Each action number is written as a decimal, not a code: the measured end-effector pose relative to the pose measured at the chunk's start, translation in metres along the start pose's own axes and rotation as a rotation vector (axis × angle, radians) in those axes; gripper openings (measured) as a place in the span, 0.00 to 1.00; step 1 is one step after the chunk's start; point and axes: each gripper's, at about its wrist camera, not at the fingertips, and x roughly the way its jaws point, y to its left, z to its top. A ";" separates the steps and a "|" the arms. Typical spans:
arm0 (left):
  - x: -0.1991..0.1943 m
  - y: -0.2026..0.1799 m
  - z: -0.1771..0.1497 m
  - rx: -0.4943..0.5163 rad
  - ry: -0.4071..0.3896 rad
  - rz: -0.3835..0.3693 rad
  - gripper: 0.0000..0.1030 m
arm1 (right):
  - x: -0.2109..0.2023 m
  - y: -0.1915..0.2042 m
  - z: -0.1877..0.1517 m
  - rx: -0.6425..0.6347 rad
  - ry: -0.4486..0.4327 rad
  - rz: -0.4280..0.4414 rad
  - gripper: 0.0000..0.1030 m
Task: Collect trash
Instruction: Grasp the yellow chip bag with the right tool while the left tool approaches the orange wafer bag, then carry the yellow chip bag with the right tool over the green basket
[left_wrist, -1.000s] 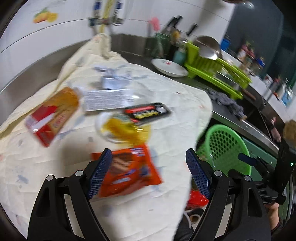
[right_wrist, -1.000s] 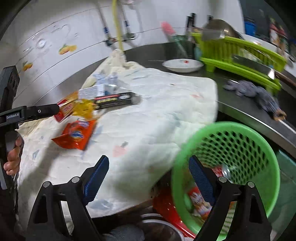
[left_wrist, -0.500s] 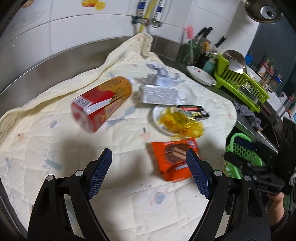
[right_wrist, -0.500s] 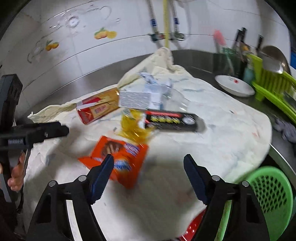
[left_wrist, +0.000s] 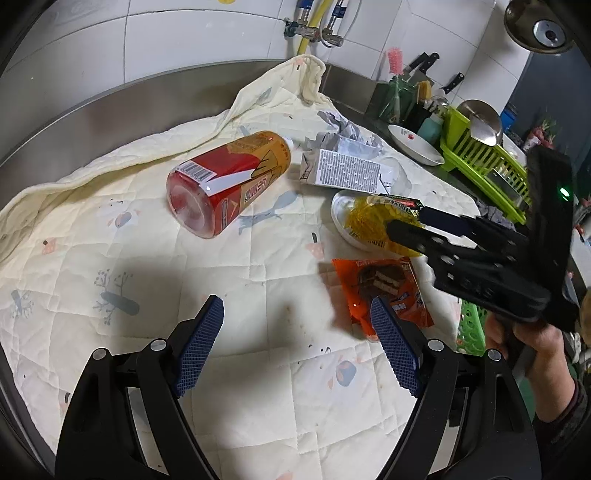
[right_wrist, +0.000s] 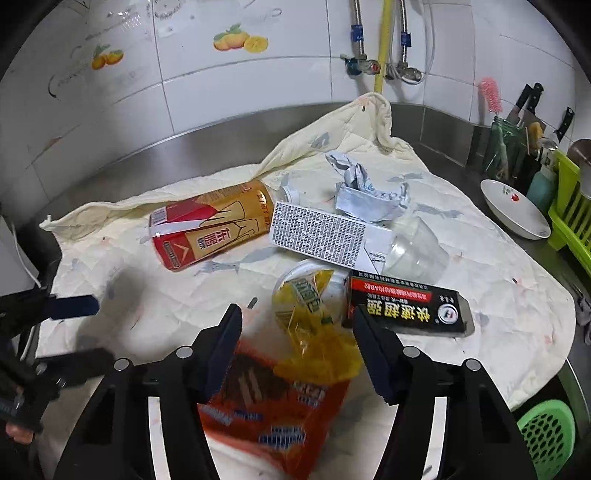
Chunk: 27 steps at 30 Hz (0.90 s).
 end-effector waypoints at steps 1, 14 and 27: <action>0.000 0.000 0.000 0.000 0.001 0.000 0.79 | 0.004 0.000 0.002 -0.003 0.008 -0.009 0.55; 0.010 -0.011 -0.006 0.018 0.030 -0.036 0.79 | -0.003 -0.007 -0.007 0.036 0.008 0.010 0.21; 0.038 -0.051 -0.006 0.155 0.083 -0.079 0.82 | -0.073 -0.028 -0.027 0.105 -0.098 0.061 0.21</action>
